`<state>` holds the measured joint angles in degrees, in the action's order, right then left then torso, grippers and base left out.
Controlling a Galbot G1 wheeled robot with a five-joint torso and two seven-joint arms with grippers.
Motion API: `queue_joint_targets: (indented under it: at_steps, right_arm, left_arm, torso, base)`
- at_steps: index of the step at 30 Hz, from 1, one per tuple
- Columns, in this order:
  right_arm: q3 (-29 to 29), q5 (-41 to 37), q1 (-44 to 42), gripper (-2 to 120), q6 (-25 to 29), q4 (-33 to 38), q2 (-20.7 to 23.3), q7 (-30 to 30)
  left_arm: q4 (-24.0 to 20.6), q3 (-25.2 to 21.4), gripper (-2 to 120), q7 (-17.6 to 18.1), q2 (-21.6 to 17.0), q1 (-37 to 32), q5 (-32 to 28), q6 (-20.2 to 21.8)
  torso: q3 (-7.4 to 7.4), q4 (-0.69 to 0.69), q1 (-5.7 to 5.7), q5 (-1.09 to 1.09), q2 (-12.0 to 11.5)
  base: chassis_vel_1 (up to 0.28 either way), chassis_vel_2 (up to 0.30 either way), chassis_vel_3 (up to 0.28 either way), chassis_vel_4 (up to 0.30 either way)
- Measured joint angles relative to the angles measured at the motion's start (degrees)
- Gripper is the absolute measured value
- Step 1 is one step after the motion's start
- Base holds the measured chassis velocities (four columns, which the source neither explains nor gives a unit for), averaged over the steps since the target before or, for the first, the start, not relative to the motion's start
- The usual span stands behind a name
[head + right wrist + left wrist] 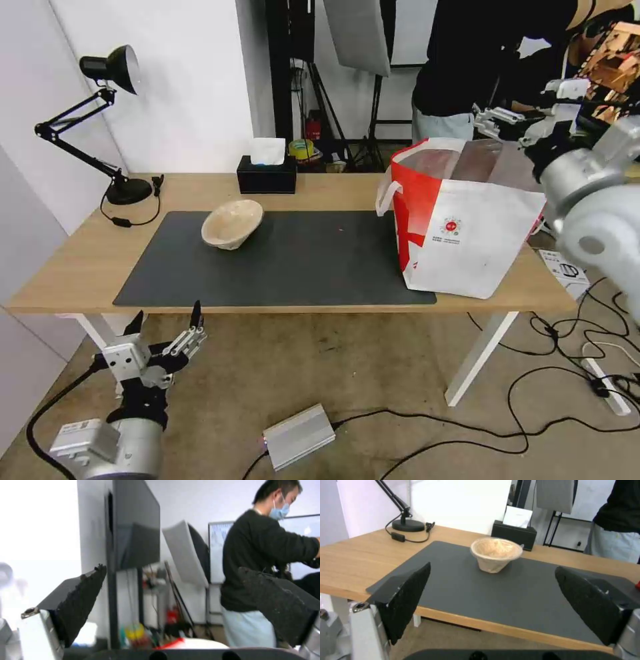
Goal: Pick up the trash from the table and place it into the takeout bag.
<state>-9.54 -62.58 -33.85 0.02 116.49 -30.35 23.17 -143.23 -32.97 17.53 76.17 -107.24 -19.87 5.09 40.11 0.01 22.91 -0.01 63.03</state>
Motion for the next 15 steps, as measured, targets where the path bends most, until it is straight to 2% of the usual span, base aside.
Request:
queue_joint_targets:
  at_steps: [1, 3, 8, 15]
  right_arm:
    - [-1.65, 1.17, -3.39, 100, 2.4, 1.3, -1.12, 0.36]
    - [-2.35, 1.67, -4.9, 100, 3.23, 1.98, -1.56, 0.44]
    - [-6.82, 7.07, -15.52, 100, 8.32, 7.43, -4.95, 2.47]
    - [-11.2, 12.77, -26.04, 100, 9.9, 13.34, -8.24, 4.44]
  left_arm:
    - [-0.01, -0.03, 100, -0.04, 0.06, -0.01, 0.01, -0.03]
    - [0.0, -0.04, 100, -0.05, 0.1, -0.01, 0.02, -0.04]
    - [-0.03, -0.08, 100, -0.71, 0.25, 0.09, 0.02, -0.18]
    - [0.0, -0.14, 100, -1.14, 0.41, 0.21, 0.0, -0.41]
  torso:
    - [0.0, 0.0, 0.01, 0.0, 0.0]
    - [0.0, 0.0, 0.01, 0.0, 0.0]
    - [0.0, -0.01, 0.0, 0.0, 0.0]
    - [0.0, -0.01, 0.0, 0.0, 0.0]
  base:
    - [0.0, 0.0, 0.0, 0.0]
    - [0.0, 0.0, 0.0, 0.0]
    - [0.0, 0.0, 0.0, 0.0]
    - [0.0, 0.0, 0.0, 0.0]
